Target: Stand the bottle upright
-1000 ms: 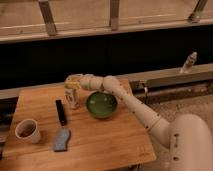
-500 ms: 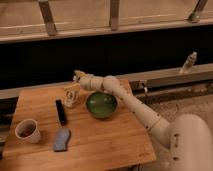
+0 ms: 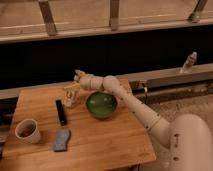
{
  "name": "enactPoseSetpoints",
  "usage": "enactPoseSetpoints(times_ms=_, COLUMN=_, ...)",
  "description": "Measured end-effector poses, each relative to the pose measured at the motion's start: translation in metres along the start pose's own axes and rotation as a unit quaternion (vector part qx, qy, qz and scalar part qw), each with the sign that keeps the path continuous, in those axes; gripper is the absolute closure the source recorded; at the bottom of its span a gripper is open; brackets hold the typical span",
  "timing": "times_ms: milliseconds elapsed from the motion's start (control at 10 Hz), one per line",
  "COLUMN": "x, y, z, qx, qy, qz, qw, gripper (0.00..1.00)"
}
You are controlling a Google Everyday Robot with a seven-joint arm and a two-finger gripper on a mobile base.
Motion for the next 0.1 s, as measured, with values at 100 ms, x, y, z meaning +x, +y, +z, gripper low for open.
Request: enactPoseSetpoints(times_ms=100, x=0.0, y=0.0, z=0.0, qx=0.0, qy=0.0, qz=0.0, qw=1.0, gripper=0.2)
